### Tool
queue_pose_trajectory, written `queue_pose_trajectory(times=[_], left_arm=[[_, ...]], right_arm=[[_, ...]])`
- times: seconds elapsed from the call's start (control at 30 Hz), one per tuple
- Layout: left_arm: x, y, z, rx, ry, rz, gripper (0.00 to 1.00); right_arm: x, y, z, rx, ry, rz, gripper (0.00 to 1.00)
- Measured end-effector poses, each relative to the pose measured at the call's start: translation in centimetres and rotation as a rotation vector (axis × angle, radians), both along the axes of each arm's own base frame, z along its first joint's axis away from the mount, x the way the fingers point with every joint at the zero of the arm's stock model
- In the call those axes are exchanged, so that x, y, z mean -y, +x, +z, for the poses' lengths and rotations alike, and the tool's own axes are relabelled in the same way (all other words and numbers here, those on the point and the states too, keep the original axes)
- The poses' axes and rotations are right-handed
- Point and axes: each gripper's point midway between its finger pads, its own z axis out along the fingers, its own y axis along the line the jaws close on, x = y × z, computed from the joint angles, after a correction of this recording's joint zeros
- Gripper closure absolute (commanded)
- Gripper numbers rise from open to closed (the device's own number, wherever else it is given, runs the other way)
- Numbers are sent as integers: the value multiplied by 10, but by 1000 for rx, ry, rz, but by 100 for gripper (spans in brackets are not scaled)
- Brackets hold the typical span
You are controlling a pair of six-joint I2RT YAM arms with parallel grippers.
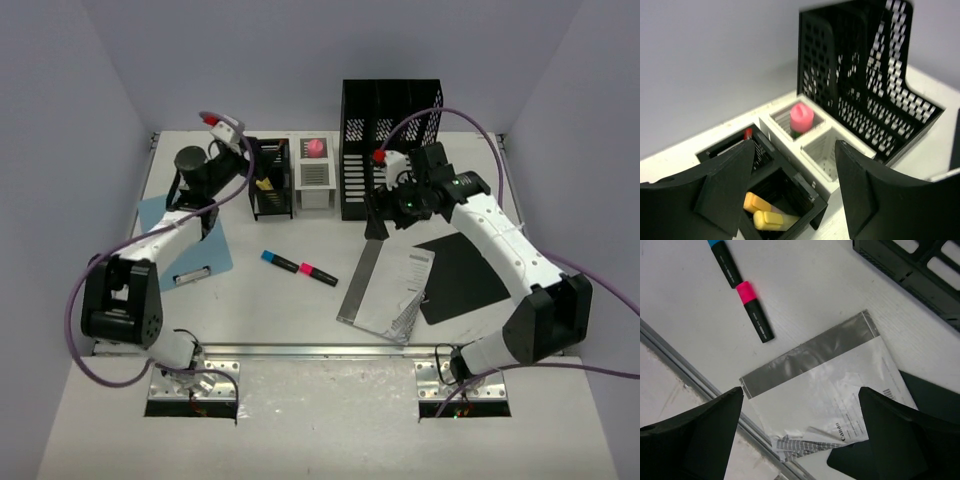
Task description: Organize the desk
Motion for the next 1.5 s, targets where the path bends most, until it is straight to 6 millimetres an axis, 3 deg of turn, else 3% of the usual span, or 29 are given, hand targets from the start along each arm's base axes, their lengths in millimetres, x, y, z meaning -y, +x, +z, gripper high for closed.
queue_pose_trajectory(times=[0.13, 0.23, 0.27, 0.3, 0.4, 0.57, 0.7, 0.8, 0.87, 1.13, 1.43, 1.5], left_arm=[[-30, -34, 74, 79, -71, 38, 33], [-60, -72, 130, 156, -105, 100, 28], [-69, -83, 142, 172, -107, 126, 27], [-75, -95, 153, 186, -107, 150, 19], [-82, -125, 169, 172, -96, 198, 9], [-91, -149, 158, 62, -43, 259, 7], [-94, -159, 119, -64, -17, 282, 6], [-94, -170, 85, -150, -7, 286, 6], [-94, -175, 75, -180, -7, 286, 6], [-92, -184, 69, -189, -35, 284, 6], [-90, -184, 54, -232, -48, 282, 6], [-90, -184, 53, -231, -48, 282, 6]], right_arm=[[-24, 16, 13, 70, -53, 80, 13], [-52, 19, 5, 81, -104, 176, 22], [-61, 19, -1, 72, -125, 209, 23], [-70, 20, -9, 65, -147, 239, 24], [-93, 16, -35, 25, -213, 329, 25], [-117, 5, -83, -53, -337, 443, 24], [-131, -1, -111, -81, -420, 504, 23], [-144, -3, -121, -79, -445, 534, 23], [-150, -2, -124, -76, -448, 543, 25], [-158, 7, -151, -108, -470, 551, 30], [-165, -1, -171, -140, -488, 579, 35], [-167, -4, -176, -145, -493, 588, 40]])
